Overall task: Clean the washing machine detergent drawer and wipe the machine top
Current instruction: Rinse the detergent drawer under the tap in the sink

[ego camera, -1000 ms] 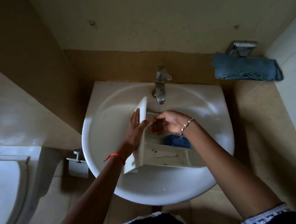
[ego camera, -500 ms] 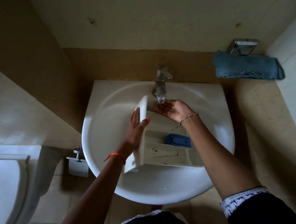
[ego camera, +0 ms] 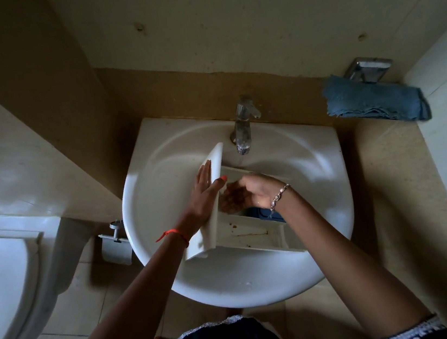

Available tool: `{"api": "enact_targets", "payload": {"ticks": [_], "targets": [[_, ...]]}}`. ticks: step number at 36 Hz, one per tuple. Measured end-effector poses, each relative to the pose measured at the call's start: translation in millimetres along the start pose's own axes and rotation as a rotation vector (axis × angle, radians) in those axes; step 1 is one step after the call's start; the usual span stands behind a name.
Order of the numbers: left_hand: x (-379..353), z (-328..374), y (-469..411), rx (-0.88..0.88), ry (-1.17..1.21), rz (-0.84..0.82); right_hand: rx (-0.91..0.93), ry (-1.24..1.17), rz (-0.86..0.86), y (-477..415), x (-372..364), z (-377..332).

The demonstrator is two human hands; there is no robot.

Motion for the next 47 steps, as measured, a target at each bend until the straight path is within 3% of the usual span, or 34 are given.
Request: {"api": "enact_targets", "payload": {"ticks": [7, 10, 13, 17, 19, 25, 29, 33, 40, 42, 47], "targets": [[0, -1, 0, 0.018, 0.003, 0.002, 0.114, 0.532, 0.434, 14, 33, 4], [0, -1, 0, 0.021, -0.003, -0.007, 0.227, 0.571, 0.537, 19, 48, -3], [0, 0, 0, 0.008, 0.005, -0.001, 0.343, 0.236, 0.507, 18, 58, -10], [0, 1, 1, 0.000, 0.001, 0.001, 0.239, -0.515, 0.114, -5, 55, -15], [0, 1, 1, 0.000, -0.003, -0.002, 0.237, -0.773, -0.011, -15, 49, -22], [0, 1, 1, 0.003, -0.009, 0.015, 0.256, -0.938, -0.068, -29, 36, -39], [0, 3, 1, 0.001, -0.009, 0.017, 0.158, -0.755, -0.088, -26, 28, -36], [0, 2, 1, -0.004, -0.008, 0.021, 0.080, -0.376, -0.027, -13, 16, -19], [0, 2, 1, 0.000, 0.011, 0.026, 0.346, 0.460, 0.398, -2, -5, 15], [1, 1, 1, -0.002, 0.005, 0.022, 0.423, 0.681, 0.427, 3, -10, 26], [1, 2, 1, -0.010, -0.011, 0.021, 0.600, 0.902, 0.429, 18, -9, 49]]}}
Point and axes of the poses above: each hand's wrist, its own y-axis away from the middle knuckle, its own x-axis out of the back of the hand, z = x × y, the point moved 5 cm from there along -y, towards the middle knuckle, and after that the axes turned 8 degrees about -x, right-handed, at the moved point
